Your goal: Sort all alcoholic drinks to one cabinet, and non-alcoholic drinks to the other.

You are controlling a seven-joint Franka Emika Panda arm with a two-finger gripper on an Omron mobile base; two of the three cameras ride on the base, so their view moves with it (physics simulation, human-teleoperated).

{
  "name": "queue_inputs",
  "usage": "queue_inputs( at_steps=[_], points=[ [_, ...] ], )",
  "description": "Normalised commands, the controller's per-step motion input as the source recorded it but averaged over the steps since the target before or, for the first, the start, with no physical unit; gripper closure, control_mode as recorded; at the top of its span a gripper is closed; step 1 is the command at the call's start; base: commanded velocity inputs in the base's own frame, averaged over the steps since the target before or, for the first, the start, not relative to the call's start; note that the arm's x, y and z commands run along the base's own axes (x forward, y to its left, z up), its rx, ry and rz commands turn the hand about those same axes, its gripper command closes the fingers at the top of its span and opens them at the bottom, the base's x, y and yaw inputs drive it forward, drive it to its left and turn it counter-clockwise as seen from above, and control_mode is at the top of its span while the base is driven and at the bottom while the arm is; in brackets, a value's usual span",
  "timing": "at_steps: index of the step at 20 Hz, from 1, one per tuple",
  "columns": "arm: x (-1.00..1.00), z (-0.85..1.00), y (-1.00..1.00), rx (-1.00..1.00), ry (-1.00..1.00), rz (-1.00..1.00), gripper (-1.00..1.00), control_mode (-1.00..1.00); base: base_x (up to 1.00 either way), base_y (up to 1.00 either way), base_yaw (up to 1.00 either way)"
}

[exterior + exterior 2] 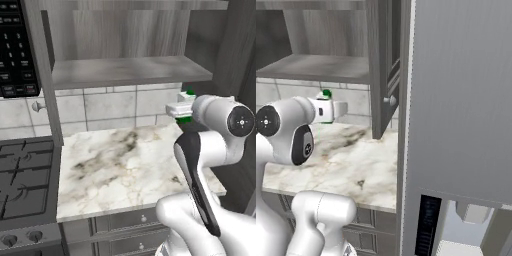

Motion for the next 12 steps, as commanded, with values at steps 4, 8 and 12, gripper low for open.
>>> queue_inputs(
  at_steps=[4,8,12],
  points=[
    [0.00,0.63,-0.01,0.00,-0.06,-0.06,1.00,-1.00,0.00,0.00,0.00],
    [0.00,0.68,-0.02,0.00,0.00,-0.06,1.00,-1.00,0.00,0.00,0.00],
    [0.00,0.61,-0.10,0.00,0.00,-0.05,1.00,-1.00,0.00,0.00,0.00]
  ],
)
